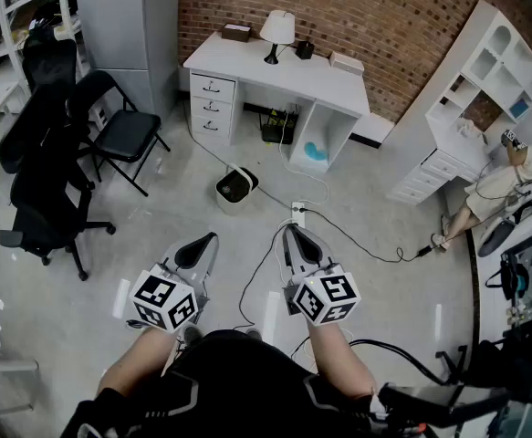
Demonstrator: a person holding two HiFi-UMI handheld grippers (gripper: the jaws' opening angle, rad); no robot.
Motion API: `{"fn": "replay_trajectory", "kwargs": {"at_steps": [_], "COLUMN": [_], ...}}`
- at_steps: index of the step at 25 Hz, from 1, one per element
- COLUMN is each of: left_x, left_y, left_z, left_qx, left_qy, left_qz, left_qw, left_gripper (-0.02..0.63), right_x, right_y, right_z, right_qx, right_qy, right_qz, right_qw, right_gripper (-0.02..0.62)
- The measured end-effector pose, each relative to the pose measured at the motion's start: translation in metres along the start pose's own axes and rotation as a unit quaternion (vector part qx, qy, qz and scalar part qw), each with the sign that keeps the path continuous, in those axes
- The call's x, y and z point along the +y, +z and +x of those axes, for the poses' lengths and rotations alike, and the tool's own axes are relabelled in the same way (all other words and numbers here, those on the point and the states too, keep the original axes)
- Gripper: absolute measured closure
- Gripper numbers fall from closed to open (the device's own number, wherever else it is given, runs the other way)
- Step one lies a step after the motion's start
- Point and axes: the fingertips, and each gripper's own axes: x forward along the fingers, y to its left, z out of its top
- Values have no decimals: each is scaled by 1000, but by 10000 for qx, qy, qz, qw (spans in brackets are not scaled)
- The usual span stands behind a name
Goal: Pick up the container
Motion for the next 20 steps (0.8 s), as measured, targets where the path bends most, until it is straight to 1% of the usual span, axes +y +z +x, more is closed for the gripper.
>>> {"fn": "replay_trajectory", "kwargs": {"at_steps": [10,16,20], "left_x": [3,11,24], "left_y": [-1,10,11], "left_z": [-3,-10,-21], "left_qx": [11,-57,-60], "left_qy": [-35,-79,-90], "left_qz": [-111,-70,-46], "left_qw": [9999,9999,9999], "left_gripper": [600,600,600], "right_x": [1,4,14], "right_y": [-1,2,-3], "right_z": [4,6,9], "right_qx": [-18,-101,-100], "right_qy": [-66,-183,-240], "right_qz": [22,283,327], "right_qw": [10000,9994,9991], "right_gripper": [589,588,588]}}
